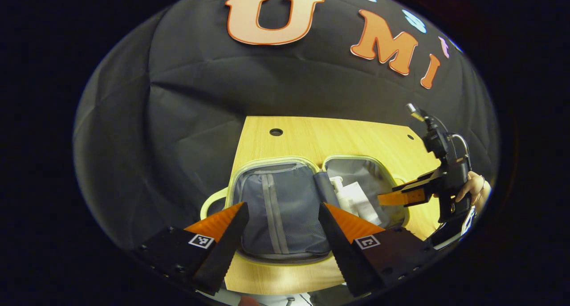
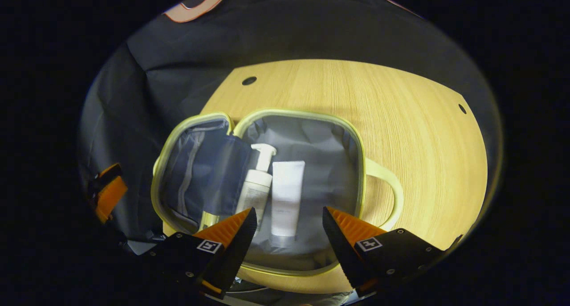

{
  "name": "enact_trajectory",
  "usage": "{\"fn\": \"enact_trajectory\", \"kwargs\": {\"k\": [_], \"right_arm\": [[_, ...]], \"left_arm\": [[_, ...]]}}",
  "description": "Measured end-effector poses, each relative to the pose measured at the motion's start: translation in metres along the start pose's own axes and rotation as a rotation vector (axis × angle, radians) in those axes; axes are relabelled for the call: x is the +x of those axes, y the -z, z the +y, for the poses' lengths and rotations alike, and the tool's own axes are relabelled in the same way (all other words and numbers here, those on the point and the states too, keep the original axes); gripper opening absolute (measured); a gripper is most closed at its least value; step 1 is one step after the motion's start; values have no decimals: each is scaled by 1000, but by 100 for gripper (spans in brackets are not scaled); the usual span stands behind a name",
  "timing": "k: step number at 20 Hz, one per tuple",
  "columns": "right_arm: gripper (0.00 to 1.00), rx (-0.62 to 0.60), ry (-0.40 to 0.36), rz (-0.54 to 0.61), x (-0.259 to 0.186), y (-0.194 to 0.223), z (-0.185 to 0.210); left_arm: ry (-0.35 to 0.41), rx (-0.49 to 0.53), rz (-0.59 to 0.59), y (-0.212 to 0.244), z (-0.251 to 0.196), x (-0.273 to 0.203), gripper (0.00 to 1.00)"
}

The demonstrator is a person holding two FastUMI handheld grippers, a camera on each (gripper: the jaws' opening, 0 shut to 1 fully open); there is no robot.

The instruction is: First open the suitcase, pack the skin care products into it, and then close the suitcase.

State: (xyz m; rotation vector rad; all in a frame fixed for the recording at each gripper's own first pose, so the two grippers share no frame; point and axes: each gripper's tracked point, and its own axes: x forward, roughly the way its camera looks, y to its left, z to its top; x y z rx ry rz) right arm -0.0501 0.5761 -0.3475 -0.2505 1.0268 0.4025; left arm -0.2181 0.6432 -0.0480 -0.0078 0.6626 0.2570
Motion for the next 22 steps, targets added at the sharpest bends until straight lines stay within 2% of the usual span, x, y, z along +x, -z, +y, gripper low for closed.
{"fn": "enact_trajectory", "kwargs": {"k": [5,8,11,16,22], "right_arm": [[94,29,-13,-222,-37,-44,10],[94,58,-13,-281,-52,-56,12],[94,68,-3,-305,-64,-59,9],[94,93,20,-322,-71,-63,0],[94,102,96,-315,-73,-54,-27]], "left_arm": [[-17,-96,14,13,47,10,99],[-55,-148,35,25,89,24,99],[-57,-258,55,42,125,35,99],[-6,-448,54,65,174,63,99],[116,-679,35,89,181,123,99]]}}
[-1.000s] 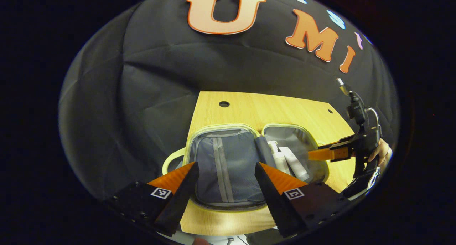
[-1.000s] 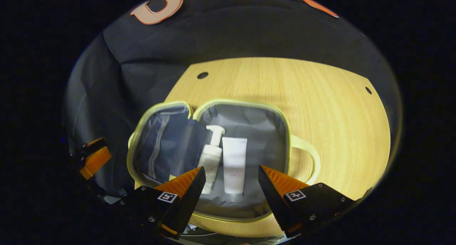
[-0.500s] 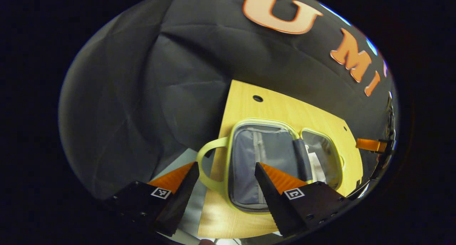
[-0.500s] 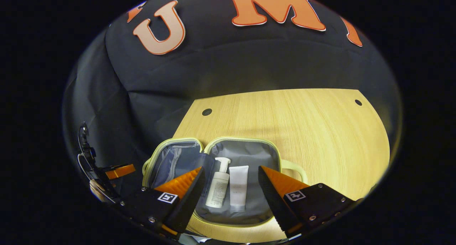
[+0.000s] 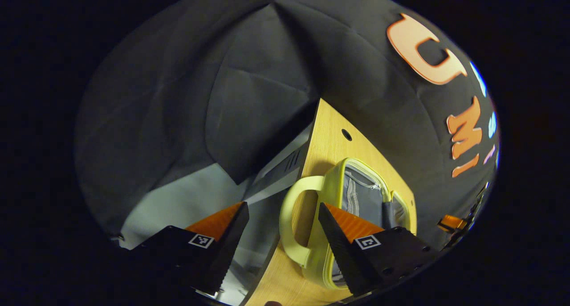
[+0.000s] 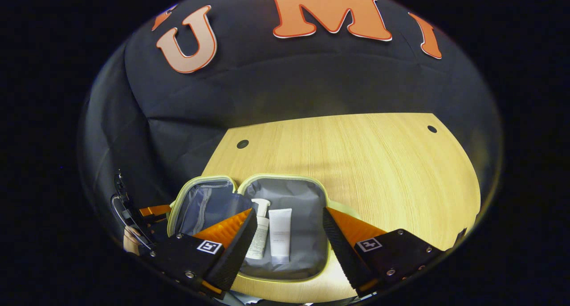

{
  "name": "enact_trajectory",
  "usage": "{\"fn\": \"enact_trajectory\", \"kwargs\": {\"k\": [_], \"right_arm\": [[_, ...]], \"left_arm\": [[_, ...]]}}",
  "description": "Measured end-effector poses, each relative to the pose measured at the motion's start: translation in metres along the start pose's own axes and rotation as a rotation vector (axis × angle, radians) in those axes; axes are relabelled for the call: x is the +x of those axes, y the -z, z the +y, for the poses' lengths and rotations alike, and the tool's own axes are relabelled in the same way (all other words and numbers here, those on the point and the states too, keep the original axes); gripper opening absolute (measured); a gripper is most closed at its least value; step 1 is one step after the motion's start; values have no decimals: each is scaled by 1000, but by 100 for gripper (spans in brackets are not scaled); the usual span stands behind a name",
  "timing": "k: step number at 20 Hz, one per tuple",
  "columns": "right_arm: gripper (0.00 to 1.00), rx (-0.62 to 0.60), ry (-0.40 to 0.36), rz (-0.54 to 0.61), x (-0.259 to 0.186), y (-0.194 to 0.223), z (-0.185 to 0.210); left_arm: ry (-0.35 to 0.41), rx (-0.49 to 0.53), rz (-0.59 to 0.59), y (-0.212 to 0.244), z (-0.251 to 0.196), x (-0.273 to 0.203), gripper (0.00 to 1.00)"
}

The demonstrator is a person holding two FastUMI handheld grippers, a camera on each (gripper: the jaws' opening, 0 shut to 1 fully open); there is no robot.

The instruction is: First open the suitcase, pack the skin care products into it, and then close the suitcase.

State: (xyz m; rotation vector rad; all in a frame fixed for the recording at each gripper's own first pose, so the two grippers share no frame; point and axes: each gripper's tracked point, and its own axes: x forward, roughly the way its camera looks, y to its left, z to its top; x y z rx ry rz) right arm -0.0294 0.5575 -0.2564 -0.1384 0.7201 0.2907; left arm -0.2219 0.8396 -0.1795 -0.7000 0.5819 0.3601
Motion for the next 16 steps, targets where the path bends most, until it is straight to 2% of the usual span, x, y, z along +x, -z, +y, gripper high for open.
{"fn": "enact_trajectory", "kwargs": {"k": [3,4,6,8,9,12,16], "right_arm": [[94,15,29,9,1,2,-13],[94,20,35,11,1,2,-16],[94,37,35,11,1,2,-18],[94,47,32,8,0,0,-19],[94,46,30,5,0,1,-19],[94,49,12,-16,-4,-5,-17],[94,60,-22,-56,-11,-17,-11]], "left_arm": [[69,-98,1,8,-1,20,98],[86,-117,6,8,-2,24,100],[86,-119,3,10,1,30,90],[58,-120,13,13,0,34,44],[55,-96,9,10,-3,15,21],[28,32,-7,0,-26,9,11],[-10,216,-34,-17,-66,-27,10]]}}
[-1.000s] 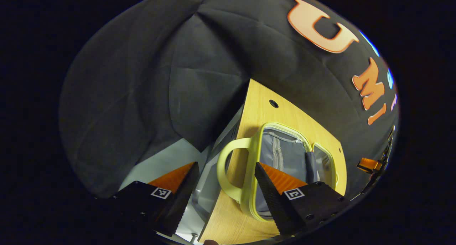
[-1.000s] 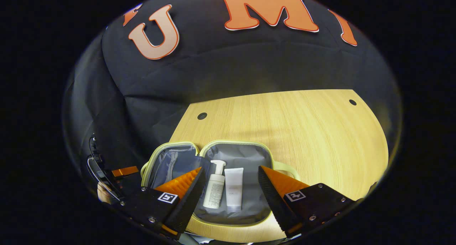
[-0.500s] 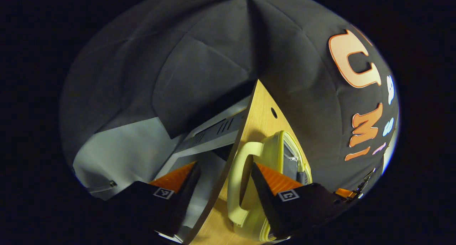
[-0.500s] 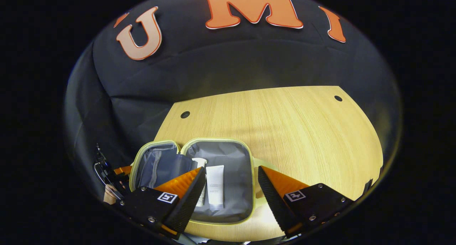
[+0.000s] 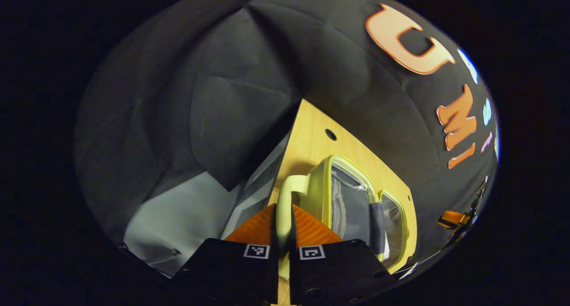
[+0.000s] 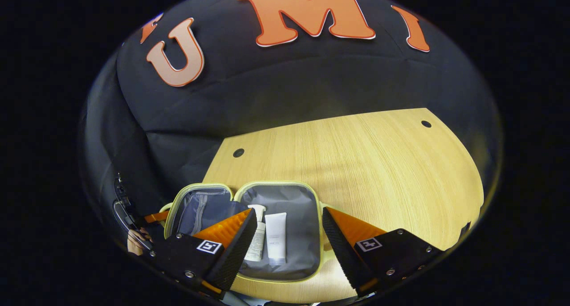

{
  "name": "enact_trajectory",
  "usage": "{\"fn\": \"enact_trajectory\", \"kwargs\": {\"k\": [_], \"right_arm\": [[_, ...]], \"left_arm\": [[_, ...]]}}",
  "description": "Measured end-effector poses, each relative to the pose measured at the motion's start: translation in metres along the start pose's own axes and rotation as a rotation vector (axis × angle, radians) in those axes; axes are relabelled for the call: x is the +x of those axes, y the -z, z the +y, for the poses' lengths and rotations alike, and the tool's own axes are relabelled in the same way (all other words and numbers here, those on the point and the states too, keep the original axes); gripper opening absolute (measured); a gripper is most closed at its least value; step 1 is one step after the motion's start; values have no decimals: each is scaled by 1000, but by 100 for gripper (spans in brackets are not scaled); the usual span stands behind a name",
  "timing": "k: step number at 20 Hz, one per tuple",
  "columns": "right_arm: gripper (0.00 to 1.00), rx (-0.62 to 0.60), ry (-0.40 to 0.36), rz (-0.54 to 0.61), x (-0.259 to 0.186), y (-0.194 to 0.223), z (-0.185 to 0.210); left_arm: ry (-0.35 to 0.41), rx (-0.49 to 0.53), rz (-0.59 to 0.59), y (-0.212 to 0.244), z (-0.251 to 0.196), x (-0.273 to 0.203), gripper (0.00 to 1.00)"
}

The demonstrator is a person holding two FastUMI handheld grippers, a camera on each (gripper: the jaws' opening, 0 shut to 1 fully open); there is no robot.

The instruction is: First open the suitcase, pack the skin care products into it, and then close the suitcase.

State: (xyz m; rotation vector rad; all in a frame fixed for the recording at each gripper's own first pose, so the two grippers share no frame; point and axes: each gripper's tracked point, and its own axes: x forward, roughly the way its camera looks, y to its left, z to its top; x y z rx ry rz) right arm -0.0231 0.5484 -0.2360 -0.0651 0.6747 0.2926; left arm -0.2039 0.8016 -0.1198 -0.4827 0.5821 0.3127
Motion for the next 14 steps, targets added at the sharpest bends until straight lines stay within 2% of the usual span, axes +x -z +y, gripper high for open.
{"fn": "enact_trajectory", "kwargs": {"k": [2,7,10,14], "right_arm": [[94,3,-24,-26,-10,-10,2],[94,17,-56,-88,-32,-31,-13],[94,39,-62,-142,-46,-49,-31],[94,52,-73,-179,-63,-61,-66]], "left_arm": [[-11,60,-24,-23,-24,-20,10],[24,233,-75,-55,-123,-67,10],[50,364,-86,-61,-189,-84,10],[79,500,-92,-48,-272,-96,10]]}}
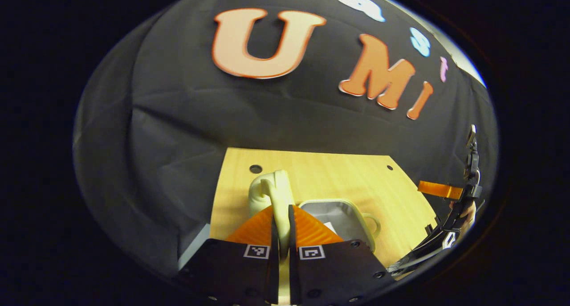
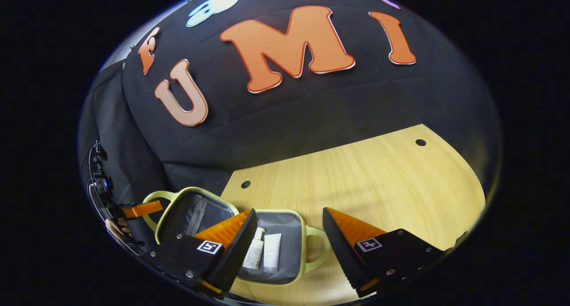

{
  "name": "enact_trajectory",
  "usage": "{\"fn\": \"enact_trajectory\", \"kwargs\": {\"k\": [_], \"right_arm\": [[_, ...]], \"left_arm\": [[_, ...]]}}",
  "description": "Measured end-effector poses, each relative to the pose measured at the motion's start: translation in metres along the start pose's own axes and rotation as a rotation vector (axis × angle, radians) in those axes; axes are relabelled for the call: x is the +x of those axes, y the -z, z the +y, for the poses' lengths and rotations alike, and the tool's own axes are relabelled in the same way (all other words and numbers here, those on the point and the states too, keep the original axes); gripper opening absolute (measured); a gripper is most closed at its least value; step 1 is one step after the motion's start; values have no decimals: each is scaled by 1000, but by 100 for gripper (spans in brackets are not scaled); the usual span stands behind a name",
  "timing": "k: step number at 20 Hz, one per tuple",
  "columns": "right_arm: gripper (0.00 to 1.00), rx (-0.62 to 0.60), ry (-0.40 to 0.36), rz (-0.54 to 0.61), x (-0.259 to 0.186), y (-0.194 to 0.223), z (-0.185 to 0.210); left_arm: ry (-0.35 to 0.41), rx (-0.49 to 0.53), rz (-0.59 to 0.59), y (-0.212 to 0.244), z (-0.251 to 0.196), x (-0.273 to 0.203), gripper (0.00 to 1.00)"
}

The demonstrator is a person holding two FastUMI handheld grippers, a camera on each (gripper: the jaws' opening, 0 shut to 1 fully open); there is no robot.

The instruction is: First open the suitcase, pack the skin care products into it, and then close the suitcase.

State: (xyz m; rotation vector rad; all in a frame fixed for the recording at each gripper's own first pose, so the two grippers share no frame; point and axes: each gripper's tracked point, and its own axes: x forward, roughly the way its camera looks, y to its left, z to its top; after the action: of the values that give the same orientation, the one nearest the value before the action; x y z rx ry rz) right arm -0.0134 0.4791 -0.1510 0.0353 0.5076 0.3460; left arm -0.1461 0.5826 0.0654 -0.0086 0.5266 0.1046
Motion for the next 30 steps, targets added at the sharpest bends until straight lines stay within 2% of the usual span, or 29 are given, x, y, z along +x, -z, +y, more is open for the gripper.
{"fn": "enact_trajectory", "kwargs": {"k": [7,9,15,19,21,30], "right_arm": [[94,-5,21,-22,-21,-14,-80],[94,-3,24,-19,-23,-16,-104],[96,-18,36,4,-22,-12,-165],[96,-18,44,30,-18,-2,-198],[96,-26,47,47,-14,4,-210],[96,-58,51,105,-7,32,-236]], "left_arm": [[27,157,30,-6,-128,35,10],[39,182,52,5,-161,48,10],[54,260,159,61,-247,130,10],[42,268,236,112,-276,183,10],[31,260,266,133,-287,193,9],[-21,220,335,168,-297,218,11]]}}
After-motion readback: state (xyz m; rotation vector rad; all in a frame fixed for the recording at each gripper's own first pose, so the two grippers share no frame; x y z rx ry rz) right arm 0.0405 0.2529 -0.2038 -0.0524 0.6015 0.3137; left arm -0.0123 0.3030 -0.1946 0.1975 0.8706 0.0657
